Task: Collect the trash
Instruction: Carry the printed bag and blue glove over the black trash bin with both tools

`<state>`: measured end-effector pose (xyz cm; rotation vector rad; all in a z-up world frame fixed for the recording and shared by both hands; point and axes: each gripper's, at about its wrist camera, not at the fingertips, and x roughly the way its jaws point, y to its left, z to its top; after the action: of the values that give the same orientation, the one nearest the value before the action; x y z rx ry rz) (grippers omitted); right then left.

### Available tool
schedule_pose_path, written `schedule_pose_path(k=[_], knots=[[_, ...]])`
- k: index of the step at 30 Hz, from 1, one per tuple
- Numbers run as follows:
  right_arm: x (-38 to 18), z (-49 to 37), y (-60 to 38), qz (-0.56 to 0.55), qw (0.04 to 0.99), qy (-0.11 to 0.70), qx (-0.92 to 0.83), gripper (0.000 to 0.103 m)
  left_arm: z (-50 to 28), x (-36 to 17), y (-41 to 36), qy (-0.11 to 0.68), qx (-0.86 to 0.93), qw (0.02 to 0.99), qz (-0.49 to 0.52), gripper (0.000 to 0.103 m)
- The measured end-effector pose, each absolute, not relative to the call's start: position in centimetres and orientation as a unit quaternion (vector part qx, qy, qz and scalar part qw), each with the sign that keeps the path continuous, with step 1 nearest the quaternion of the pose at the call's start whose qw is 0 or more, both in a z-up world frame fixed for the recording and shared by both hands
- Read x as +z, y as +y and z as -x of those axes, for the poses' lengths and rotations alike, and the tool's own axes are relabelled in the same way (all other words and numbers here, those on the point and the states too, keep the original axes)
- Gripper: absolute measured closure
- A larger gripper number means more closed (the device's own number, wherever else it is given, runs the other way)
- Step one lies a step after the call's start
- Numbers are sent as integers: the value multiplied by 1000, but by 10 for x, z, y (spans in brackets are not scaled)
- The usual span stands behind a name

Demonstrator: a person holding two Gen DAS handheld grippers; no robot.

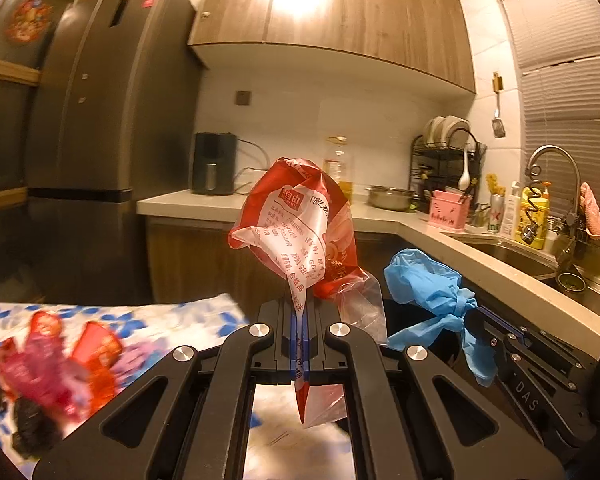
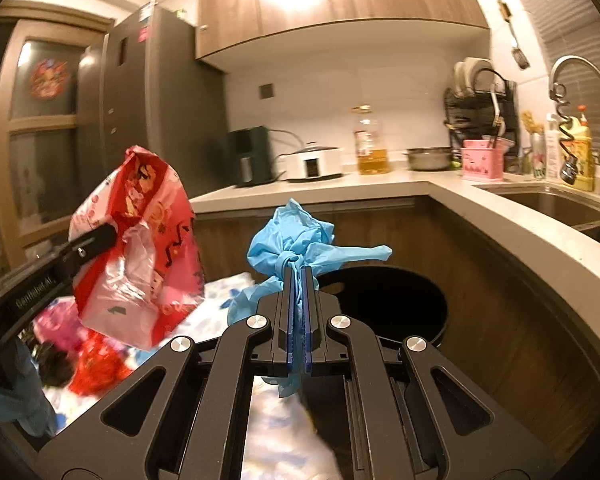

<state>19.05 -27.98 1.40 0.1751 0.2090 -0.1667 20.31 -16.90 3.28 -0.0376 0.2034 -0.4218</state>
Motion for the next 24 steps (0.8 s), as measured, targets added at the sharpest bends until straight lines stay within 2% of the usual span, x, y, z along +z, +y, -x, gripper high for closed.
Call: schedule_pose_path(k=[9, 24], knots=[[14, -212, -317, -94, 984, 98, -114, 99, -240, 22, -225, 120, -238, 964, 12, 102], [8, -234, -354, -118, 980, 106, -117, 99, -271, 8, -275, 145, -263, 954, -4, 102]])
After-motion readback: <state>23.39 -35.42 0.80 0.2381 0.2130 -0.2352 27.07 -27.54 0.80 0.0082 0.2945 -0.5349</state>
